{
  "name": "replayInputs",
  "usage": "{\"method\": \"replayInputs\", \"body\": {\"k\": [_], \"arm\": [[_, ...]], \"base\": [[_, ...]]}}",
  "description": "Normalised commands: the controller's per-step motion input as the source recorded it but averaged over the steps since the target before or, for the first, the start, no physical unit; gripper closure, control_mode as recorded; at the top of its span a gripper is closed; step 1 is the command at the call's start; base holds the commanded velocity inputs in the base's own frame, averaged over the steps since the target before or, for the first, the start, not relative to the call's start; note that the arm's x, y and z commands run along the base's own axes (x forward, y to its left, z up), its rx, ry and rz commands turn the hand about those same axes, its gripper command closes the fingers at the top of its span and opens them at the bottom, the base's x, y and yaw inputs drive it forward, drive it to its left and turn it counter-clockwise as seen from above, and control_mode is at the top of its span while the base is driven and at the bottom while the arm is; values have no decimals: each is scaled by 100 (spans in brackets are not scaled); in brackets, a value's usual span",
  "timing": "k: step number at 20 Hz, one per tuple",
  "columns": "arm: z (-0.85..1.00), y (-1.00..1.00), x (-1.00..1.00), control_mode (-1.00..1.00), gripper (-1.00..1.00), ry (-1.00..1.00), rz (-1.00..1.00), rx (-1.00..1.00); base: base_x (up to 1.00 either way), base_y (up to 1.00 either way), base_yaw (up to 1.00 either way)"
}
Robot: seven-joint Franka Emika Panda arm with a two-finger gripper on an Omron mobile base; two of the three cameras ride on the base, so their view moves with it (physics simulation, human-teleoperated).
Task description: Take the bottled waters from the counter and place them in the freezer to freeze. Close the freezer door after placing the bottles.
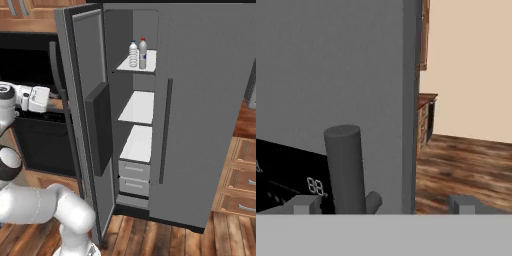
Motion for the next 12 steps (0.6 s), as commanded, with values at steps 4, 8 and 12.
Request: {"method": "replayInputs", "body": {"k": [4,8,12], "arm": [[-7,-13,36,-100,-100,0,-2,-2],[0,-50,11,-100,-100,0,1,0],[-2,-61,25,-100,-100,0,1,0]], "base": [[0,0,0],[0,0,0],[0,0,0]]}}
